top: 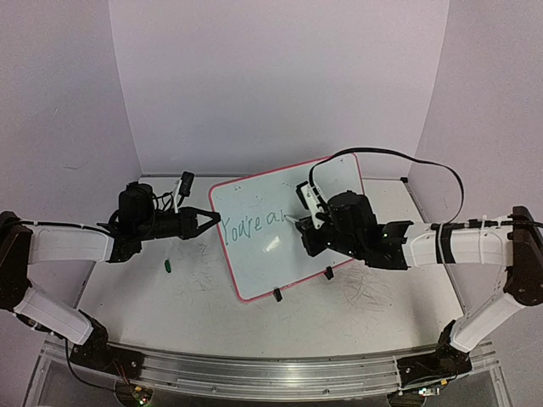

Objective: Write a sentence on the whiteboard

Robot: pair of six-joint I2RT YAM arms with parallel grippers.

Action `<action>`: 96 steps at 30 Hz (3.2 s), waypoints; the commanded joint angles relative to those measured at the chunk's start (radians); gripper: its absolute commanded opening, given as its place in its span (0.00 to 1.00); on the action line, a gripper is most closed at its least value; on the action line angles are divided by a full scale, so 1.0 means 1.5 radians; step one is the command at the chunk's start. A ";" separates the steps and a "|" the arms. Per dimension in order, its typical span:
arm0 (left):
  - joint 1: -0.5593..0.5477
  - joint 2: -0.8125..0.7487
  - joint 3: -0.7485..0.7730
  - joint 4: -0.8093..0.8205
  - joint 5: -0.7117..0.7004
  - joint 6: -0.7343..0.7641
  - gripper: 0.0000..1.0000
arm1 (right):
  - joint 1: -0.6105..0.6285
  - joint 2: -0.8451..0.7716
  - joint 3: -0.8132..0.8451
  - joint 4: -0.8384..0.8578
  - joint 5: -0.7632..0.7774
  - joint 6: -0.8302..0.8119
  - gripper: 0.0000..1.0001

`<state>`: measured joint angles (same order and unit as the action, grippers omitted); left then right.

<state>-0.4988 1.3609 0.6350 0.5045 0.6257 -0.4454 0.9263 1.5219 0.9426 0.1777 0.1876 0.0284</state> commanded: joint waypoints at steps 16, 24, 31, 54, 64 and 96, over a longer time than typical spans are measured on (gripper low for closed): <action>0.001 -0.013 0.011 -0.004 0.002 0.026 0.00 | -0.011 -0.017 -0.014 -0.005 0.012 0.037 0.00; 0.001 -0.014 0.010 -0.005 0.001 0.025 0.00 | -0.010 -0.025 -0.027 -0.007 0.018 0.046 0.00; 0.001 -0.015 0.009 -0.005 0.000 0.025 0.00 | -0.014 -0.009 0.013 0.021 0.047 0.036 0.00; 0.001 -0.020 0.006 -0.006 -0.005 0.024 0.00 | -0.042 -0.073 -0.032 0.049 -0.057 -0.013 0.00; 0.001 -0.019 0.006 -0.006 -0.006 0.025 0.00 | -0.053 -0.085 -0.038 0.057 -0.027 -0.029 0.00; 0.001 -0.021 0.008 -0.007 -0.002 0.027 0.00 | -0.058 -0.029 -0.007 0.056 -0.026 0.001 0.00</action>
<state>-0.4988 1.3590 0.6350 0.5045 0.6277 -0.4416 0.8383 1.4762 0.9218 0.2412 0.1205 0.0047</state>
